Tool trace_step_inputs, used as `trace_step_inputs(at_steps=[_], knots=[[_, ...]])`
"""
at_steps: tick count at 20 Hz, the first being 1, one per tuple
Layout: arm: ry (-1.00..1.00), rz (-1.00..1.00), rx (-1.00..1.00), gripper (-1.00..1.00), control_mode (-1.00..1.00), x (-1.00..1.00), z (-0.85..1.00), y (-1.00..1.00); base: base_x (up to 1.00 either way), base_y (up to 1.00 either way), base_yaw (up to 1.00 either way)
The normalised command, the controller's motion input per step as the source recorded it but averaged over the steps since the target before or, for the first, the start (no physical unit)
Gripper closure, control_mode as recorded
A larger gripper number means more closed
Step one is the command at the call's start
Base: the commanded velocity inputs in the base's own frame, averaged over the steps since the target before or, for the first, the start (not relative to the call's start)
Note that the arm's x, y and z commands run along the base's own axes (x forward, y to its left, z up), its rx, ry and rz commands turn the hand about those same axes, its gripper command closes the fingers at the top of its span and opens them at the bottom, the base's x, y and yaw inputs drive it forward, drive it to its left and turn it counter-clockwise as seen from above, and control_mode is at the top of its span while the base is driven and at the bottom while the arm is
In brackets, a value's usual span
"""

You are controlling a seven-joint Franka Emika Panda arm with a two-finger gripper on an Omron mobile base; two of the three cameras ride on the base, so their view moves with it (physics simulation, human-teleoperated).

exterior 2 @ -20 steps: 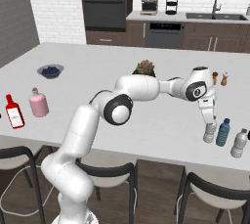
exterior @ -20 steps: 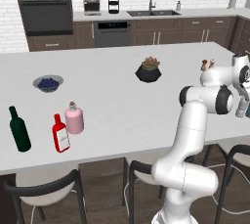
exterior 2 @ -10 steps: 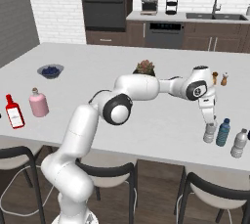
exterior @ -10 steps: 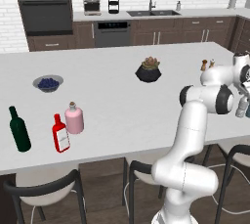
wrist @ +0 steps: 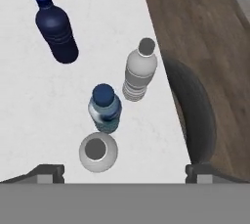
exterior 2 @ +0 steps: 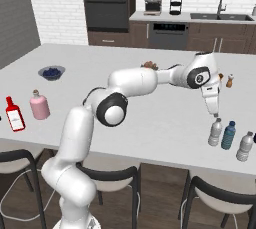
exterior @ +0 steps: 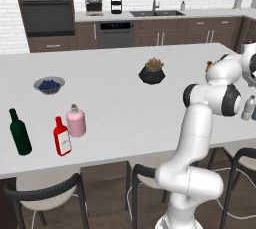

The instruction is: Move the plastic bottles in the middle to the plastics group, and the glass bottles in the middle to the glass group.

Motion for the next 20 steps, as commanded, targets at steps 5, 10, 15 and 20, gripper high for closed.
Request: trace_step_inputs(at_steps=[5,10,15,20], knots=[[0.01,0.10,0.00,-1.00,-1.00,-0.47,0.03,0.54,0.00,0.00,0.00],[0.04,0.36,-0.05,-1.00,-1.00,-0.67,0.00,0.98,0.00,0.00,0.00],[0.04,0.56,-0.09,-1.00,-1.00,-0.57,-0.05,1.00,0.00,0.00,0.00],[0.02,0.67,-0.04,-1.00,-1.00,-0.34,-0.26,1.00,0.00,0.00,0.00]])
